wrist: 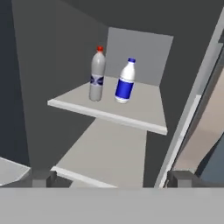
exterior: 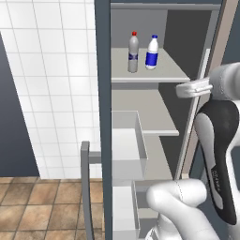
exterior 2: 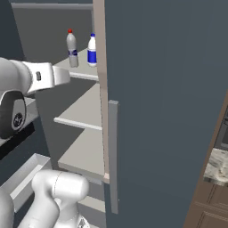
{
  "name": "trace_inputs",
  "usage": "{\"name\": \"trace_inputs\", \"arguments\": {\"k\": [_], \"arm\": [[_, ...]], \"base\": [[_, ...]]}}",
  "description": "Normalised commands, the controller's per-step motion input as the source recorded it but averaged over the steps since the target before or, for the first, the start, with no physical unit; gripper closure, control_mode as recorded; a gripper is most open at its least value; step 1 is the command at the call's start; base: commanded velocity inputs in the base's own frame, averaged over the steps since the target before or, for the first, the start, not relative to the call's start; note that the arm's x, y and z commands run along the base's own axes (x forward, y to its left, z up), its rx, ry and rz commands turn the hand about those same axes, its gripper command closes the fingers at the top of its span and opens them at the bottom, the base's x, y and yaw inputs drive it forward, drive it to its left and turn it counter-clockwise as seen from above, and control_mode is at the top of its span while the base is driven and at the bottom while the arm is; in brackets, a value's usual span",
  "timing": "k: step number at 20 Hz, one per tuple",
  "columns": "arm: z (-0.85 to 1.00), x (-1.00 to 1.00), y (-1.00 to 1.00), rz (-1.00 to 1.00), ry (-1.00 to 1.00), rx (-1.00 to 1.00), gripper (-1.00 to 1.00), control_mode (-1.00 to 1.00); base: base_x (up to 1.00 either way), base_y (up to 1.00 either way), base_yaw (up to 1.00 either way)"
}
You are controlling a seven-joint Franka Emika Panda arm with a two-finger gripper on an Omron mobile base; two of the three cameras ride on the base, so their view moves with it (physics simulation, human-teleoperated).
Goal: Take the bottled waters from the counter and place them in the freezer to freeze. Close the freezer door after placing the bottles.
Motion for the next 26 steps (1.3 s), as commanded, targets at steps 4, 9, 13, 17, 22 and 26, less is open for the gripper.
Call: {"name": "trace_inputs", "arguments": {"k": [4, 9, 13, 17, 22, 26], "arm": [[-0.32, -0.32, 0.0, -0.23, 0.25, -0.13, -1.0, -1.0], [-0.28, -0.3, -0.13, -0.23, 0.19, -0.06, -1.0, -1.0], [-0.28, -0.28, -0.16, -0.12, 0.0, 0.03, -1.0, -1.0], [-0.28, -0.22, -0.18, -0.03, -0.04, 0.21, -1.0, -1.0], [-0.22, -0.03, -0.01, -0.02, -0.03, 0.28, -1.0, -1.0], [-0.22, 0.0, 0.0, 0.0, 0.02, 0.24, -1.0, -1.0]], "base": [[0.0, 0.0, 0.0], [0.0, 0.0, 0.0], [0.0, 0.0, 0.0], [0.0, 0.0, 0.0], [0.0, 0.0, 0.0], [0.0, 0.0, 0.0]]}}
